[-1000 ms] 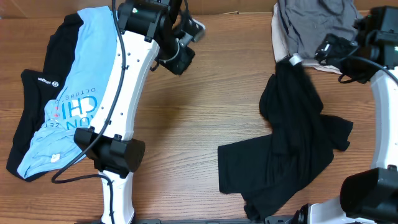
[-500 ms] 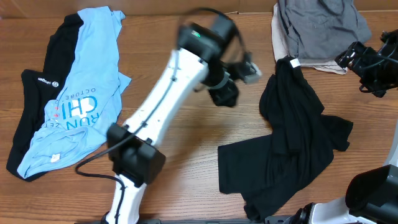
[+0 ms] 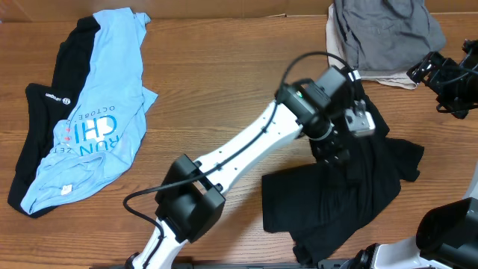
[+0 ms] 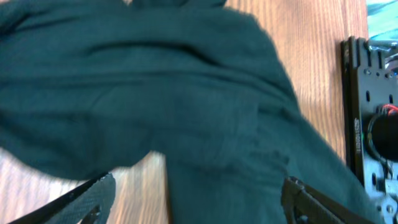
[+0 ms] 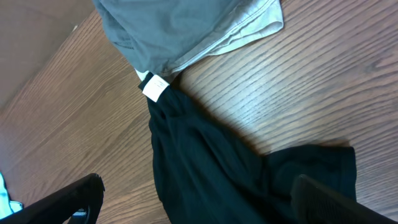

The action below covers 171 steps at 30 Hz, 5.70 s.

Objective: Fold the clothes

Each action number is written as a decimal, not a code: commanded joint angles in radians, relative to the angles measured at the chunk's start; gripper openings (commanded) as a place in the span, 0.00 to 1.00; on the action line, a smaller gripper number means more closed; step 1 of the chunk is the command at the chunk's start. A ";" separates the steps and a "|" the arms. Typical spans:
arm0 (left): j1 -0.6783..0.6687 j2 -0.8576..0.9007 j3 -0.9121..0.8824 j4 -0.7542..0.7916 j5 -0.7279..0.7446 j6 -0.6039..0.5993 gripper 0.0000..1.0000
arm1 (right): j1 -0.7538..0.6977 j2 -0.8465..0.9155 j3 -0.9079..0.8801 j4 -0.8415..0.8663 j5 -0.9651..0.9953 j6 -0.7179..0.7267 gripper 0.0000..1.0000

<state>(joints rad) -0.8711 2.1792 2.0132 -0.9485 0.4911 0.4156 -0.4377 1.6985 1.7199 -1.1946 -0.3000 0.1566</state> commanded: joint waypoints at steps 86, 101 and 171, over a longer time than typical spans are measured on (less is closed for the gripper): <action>0.853 0.147 0.624 -0.461 -0.368 -0.438 0.04 | 0.549 0.048 -0.235 -0.062 0.044 0.106 1.00; 0.876 0.038 0.686 -0.492 -0.367 -0.438 0.04 | 0.690 0.048 -0.564 0.140 0.014 0.198 0.68; 0.792 0.041 0.677 -0.696 -0.257 -0.415 0.04 | 0.250 0.098 -0.557 0.378 0.034 -0.014 0.04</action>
<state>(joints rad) -0.0418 2.2383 2.6804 -1.6386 0.1986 -0.0193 -0.1520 1.7950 1.0805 -0.7891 -0.1932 0.2340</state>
